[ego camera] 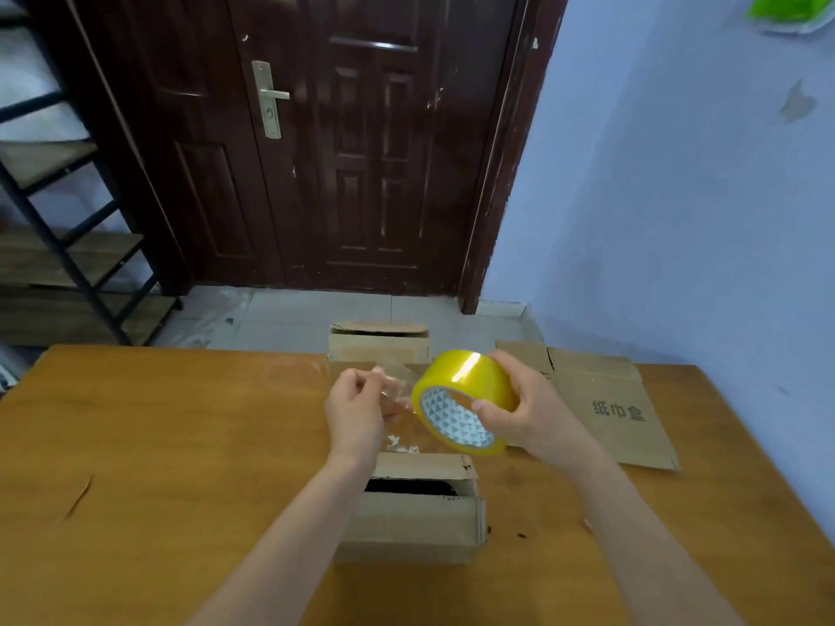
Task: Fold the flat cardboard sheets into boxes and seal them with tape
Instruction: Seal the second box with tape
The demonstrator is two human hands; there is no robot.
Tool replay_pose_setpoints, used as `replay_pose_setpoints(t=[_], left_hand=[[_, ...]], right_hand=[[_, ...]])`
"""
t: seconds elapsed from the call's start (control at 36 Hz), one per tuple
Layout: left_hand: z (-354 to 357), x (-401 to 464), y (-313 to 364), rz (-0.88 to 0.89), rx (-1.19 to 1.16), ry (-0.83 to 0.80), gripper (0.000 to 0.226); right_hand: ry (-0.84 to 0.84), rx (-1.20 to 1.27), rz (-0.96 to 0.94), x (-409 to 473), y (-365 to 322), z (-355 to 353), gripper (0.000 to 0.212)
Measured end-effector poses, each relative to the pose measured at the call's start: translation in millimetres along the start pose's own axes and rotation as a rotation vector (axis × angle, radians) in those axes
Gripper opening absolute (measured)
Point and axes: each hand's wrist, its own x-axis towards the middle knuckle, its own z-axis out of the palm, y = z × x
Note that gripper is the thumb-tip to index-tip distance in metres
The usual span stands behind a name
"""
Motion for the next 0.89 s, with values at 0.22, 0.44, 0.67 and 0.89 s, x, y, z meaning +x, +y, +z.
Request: replay_pose_setpoints(t=[0.22, 0.44, 0.67, 0.89], left_hand=[[-44, 29, -10, -0.039, -0.020, 0.164, 0.017], [-62, 19, -43, -0.195, -0.209, 0.275, 0.021], [-63, 6, -55, -0.052, -0.071, 0.319, 0.021], [-47, -17, -72, 0.001, 0.034, 0.282, 0.023]], right_hand=[[-0.324, -0.697, 0.312, 4, 35, -21, 0.043], [0.129, -0.296, -0.031, -3, 60, -12, 0.046], [-0.092, -0.717, 0.106, -11, 70, -10, 0.066], [-0.192, -0.999, 0.319, -18, 95, -15, 0.064]])
